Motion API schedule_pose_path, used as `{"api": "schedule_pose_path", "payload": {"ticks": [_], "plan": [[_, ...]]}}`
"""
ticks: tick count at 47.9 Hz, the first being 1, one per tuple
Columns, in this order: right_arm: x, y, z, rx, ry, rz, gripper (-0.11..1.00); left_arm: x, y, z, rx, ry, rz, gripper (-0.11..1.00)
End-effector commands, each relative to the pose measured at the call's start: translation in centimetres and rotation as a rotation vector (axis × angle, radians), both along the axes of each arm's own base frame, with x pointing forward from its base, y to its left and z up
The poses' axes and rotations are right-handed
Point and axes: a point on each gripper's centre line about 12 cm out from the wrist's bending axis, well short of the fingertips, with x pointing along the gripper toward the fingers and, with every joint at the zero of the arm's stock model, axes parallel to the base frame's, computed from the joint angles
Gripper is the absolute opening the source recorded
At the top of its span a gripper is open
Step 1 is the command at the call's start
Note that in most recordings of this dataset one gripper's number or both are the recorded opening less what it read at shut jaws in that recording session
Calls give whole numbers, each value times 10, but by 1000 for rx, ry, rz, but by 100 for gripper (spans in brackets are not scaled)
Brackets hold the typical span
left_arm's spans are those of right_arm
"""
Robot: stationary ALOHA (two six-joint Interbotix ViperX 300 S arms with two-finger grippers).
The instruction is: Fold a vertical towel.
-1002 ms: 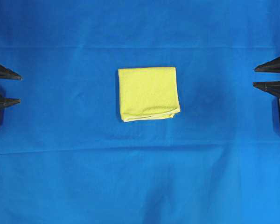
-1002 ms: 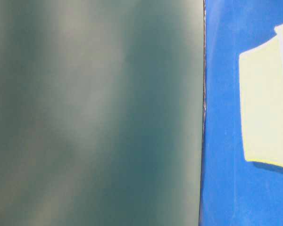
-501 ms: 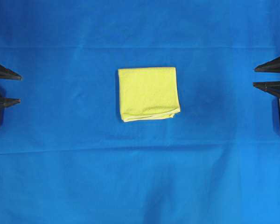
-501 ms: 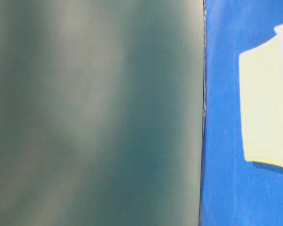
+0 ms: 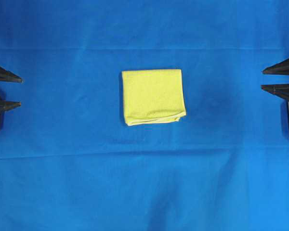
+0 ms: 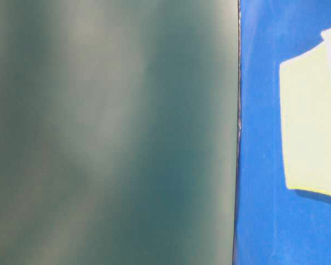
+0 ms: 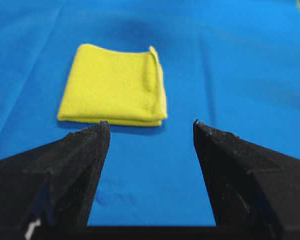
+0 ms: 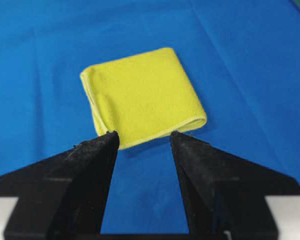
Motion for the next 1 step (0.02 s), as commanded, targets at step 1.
{"api": "schedule_pose_path", "payload": {"ticks": [1], "plan": [[2,0,5,-5,-7,1,53,1,0,5,1,-11,2,65]]}}
